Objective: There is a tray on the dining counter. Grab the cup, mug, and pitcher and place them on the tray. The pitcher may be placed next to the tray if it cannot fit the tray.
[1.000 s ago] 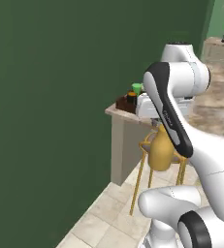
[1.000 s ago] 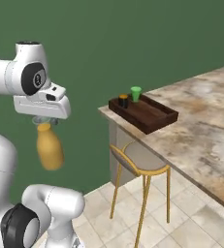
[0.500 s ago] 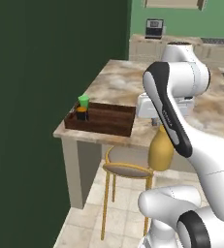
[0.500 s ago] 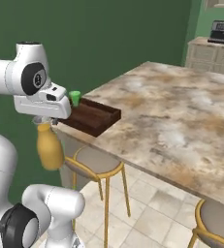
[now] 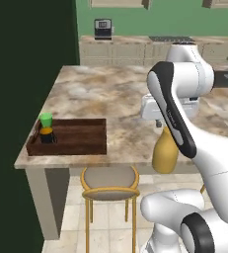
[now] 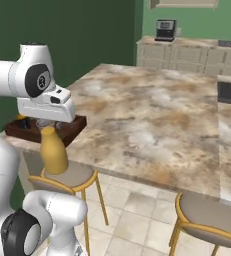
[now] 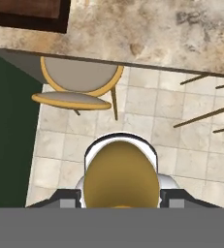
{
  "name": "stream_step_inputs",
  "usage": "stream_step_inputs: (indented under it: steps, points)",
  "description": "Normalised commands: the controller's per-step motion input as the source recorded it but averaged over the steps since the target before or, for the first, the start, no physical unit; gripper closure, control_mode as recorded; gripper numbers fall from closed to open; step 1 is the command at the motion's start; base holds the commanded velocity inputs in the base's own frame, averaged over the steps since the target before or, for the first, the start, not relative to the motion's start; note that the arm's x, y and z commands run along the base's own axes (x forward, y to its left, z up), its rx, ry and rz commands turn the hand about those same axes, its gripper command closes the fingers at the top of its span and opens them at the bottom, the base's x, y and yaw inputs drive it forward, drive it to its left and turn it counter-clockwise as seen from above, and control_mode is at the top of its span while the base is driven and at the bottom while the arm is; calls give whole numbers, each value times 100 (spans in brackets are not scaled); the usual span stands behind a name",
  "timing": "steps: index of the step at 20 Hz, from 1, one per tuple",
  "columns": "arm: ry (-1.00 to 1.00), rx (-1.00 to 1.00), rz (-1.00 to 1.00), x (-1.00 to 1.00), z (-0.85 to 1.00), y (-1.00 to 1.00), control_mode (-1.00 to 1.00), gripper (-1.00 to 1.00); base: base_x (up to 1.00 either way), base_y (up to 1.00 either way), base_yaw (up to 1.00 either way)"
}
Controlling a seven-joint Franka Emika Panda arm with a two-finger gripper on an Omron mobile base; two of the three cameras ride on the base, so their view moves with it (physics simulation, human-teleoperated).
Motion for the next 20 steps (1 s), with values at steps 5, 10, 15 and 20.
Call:
stream_step_inputs:
  steps: [5, 10, 15, 20]
  points:
    - [0, 0, 0, 0, 0, 0, 100, 100, 9, 38, -33]
    - [0, 0, 0, 0, 0, 0, 100, 100, 13, 42, -32]
    - [0, 0, 0, 0, 0, 0, 100, 100, 28, 46, -30]
    - [0, 0, 0, 0, 0, 0, 100, 100, 26, 45, -29]
